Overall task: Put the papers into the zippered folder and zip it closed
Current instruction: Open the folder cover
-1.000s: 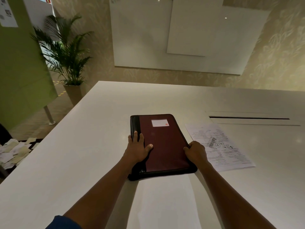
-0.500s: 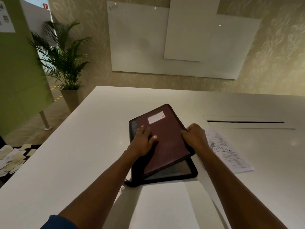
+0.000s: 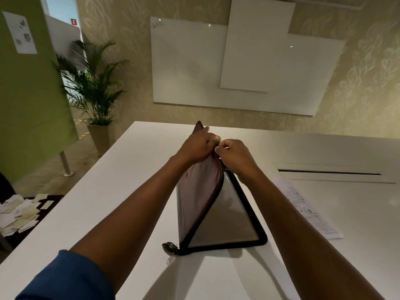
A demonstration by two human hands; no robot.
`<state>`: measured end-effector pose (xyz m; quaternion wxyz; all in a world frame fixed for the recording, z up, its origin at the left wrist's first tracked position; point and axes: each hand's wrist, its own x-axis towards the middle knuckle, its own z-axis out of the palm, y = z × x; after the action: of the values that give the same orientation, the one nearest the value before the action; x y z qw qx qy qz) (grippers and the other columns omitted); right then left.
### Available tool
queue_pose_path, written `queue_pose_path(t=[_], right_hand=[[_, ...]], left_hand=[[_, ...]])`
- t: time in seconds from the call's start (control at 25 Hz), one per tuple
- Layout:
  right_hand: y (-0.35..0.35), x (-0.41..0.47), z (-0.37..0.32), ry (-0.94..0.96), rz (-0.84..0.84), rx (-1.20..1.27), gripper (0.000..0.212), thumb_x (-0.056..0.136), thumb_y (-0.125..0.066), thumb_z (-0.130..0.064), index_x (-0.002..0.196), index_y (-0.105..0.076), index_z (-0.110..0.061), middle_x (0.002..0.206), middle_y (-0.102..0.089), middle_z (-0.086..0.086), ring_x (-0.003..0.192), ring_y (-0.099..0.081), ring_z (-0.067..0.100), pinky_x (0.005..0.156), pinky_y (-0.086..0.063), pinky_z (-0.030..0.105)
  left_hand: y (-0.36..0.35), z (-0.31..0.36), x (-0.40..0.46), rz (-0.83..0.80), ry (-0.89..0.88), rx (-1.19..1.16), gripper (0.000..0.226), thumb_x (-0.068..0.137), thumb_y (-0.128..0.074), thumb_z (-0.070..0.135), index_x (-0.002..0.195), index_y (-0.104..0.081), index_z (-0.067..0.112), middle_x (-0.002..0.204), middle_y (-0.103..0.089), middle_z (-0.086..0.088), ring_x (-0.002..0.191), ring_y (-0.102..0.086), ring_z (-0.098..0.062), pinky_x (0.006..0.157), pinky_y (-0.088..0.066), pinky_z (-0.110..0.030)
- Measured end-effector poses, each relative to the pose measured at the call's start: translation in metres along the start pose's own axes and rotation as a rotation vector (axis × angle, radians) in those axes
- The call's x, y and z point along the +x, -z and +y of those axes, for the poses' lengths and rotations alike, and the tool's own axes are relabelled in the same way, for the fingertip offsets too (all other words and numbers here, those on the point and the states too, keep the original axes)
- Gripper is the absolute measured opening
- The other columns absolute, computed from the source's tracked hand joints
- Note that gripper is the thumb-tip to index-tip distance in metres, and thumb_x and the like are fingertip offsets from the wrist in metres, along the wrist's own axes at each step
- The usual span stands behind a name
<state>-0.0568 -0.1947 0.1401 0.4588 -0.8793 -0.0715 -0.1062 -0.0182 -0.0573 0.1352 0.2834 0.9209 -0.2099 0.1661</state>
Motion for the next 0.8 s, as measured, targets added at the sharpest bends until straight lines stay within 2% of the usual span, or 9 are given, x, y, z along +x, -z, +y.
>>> queue_pose_path(t=[0.08,0.2,0.32,0.4,0.52,0.6,0.64,0.72,0.8], right_hand=[[-0.01,0.002,-0.008,0.018,-0.017,0.007,0.02,0.096,-0.053,-0.02,0.089,-0.069,-0.01,0.079,-0.065,0.006,0.064,-0.061,0.016,0.049,-0.046,0.02],[-0.026,0.006,-0.015,0.021,-0.051,0.07,0.02,0.097,-0.052,-0.016,0.092,-0.07,-0.01,0.085,-0.07,0.005,0.067,-0.069,0.015,0.05,-0.053,0.02],[-0.042,0.008,-0.016,0.028,-0.104,0.173,0.018,0.096,-0.051,-0.017,0.091,-0.068,-0.016,0.089,-0.074,0.003,0.068,-0.074,0.016,0.06,-0.062,0.028],[-0.051,0.01,-0.007,0.048,-0.108,0.157,0.015,0.093,-0.054,-0.019,0.086,-0.068,-0.018,0.089,-0.074,0.004,0.07,-0.074,0.018,0.068,-0.063,0.034],[-0.058,0.015,0.026,0.06,-0.1,-0.106,0.018,0.09,-0.055,-0.021,0.089,-0.069,-0.009,0.091,-0.072,0.006,0.083,-0.069,0.024,0.08,-0.057,0.039],[-0.059,0.014,0.06,0.02,-0.128,-0.326,0.024,0.087,-0.05,-0.026,0.079,-0.062,-0.005,0.088,-0.064,0.012,0.087,-0.062,0.031,0.076,-0.047,0.033],[-0.06,0.011,0.079,-0.021,-0.15,-0.402,0.023,0.086,-0.049,-0.027,0.077,-0.057,-0.007,0.088,-0.06,0.013,0.089,-0.06,0.034,0.075,-0.043,0.031],[-0.063,0.003,0.117,-0.118,-0.142,-0.474,0.021,0.089,-0.053,-0.026,0.1,-0.059,-0.01,0.104,-0.063,0.013,0.105,-0.061,0.034,0.085,-0.044,0.035],[-0.067,-0.006,0.149,-0.184,-0.127,-0.603,0.038,0.092,-0.054,-0.033,0.125,-0.054,-0.014,0.123,-0.062,0.01,0.118,-0.055,0.032,0.098,-0.039,0.047]], left_hand=[[0.013,-0.004,0.002,-0.067,0.051,0.093,0.036,0.102,-0.035,0.016,0.077,-0.059,0.007,0.099,-0.064,-0.016,0.121,-0.051,-0.032,0.079,-0.037,-0.033],[0.032,-0.006,0.006,-0.107,0.169,0.244,0.031,0.093,-0.043,0.01,0.062,-0.044,0.007,0.083,-0.052,-0.011,0.083,-0.053,-0.03,0.065,-0.032,-0.03],[0.054,-0.011,0.008,-0.155,0.263,0.336,0.032,0.086,-0.05,0.006,0.059,-0.035,0.009,0.075,-0.048,-0.009,0.074,-0.046,-0.024,0.051,-0.029,-0.028],[0.066,-0.017,0.004,-0.181,0.306,0.407,0.029,0.085,-0.048,0.002,0.06,-0.035,0.01,0.082,-0.049,-0.011,0.074,-0.047,-0.026,0.055,-0.034,-0.027],[0.078,-0.036,-0.007,-0.193,0.412,0.519,0.018,0.086,-0.046,0.0,0.069,-0.044,0.005,0.091,-0.054,-0.013,0.08,-0.053,-0.028,0.066,-0.042,-0.03],[0.087,-0.053,-0.021,-0.207,0.476,0.558,0.01,0.087,-0.047,0.001,0.088,-0.056,0.002,0.098,-0.06,-0.015,0.089,-0.061,-0.032,0.069,-0.045,-0.031],[0.091,-0.063,-0.027,-0.222,0.493,0.584,0.017,0.087,-0.047,0.001,0.097,-0.061,0.0,0.102,-0.061,-0.018,0.094,-0.062,-0.033,0.069,-0.045,-0.032],[0.097,-0.081,-0.041,-0.259,0.495,0.639,0.023,0.086,-0.048,0.002,0.103,-0.063,-0.003,0.108,-0.062,-0.021,0.092,-0.06,-0.034,0.07,-0.045,-0.032],[0.101,-0.099,-0.055,-0.257,0.508,0.652,0.02,0.085,-0.051,0.006,0.1,-0.064,0.002,0.107,-0.064,-0.02,0.089,-0.058,-0.032,0.072,-0.047,-0.034]])
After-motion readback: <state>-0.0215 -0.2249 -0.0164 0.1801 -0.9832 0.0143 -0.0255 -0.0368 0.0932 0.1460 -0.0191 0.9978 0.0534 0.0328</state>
